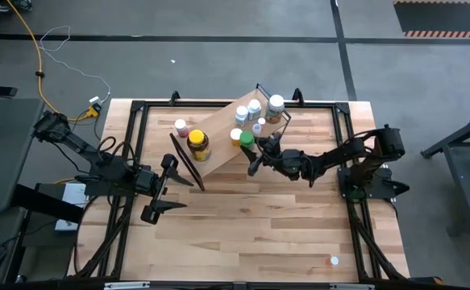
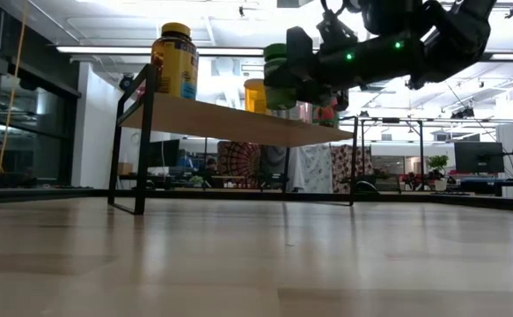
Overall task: Pick and place medicine bottles onto shelf by color
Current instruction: Put the dark green medicine bottle on the shelf
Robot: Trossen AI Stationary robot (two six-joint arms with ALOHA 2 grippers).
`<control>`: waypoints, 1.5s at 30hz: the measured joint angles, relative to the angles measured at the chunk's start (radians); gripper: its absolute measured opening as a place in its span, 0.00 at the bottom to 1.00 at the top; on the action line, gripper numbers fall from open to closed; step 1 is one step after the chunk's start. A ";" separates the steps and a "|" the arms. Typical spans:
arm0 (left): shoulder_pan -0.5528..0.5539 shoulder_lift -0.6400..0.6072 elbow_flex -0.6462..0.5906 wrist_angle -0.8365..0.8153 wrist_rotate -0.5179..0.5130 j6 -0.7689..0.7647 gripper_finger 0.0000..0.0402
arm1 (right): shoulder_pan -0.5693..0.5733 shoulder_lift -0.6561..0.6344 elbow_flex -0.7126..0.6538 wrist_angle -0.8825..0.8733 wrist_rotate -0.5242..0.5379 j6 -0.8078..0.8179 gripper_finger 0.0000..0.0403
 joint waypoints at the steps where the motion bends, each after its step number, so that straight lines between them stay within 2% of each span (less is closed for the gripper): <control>1: 0.000 0.000 0.000 0.000 0.000 0.000 0.64 | -0.003 0.000 0.000 0.000 0.000 0.003 0.54; 10: 0.000 0.000 0.000 0.000 0.000 0.000 0.64 | -0.006 0.000 0.000 0.023 0.020 0.013 0.54; 15: 0.001 0.000 0.000 0.000 -0.015 0.000 0.64 | -0.006 0.054 0.033 0.023 0.038 0.032 0.54; 20: 0.001 0.000 0.000 0.000 -0.019 0.000 0.64 | 0.003 0.113 0.109 0.013 0.100 -0.034 0.54; 28: 0.000 0.000 0.000 -0.007 -0.019 0.000 0.64 | 0.004 0.118 0.151 -0.046 0.167 -0.002 0.54; 45: 0.000 0.000 0.000 -0.007 -0.019 0.000 0.64 | -0.008 0.118 0.151 -0.096 0.166 0.011 0.54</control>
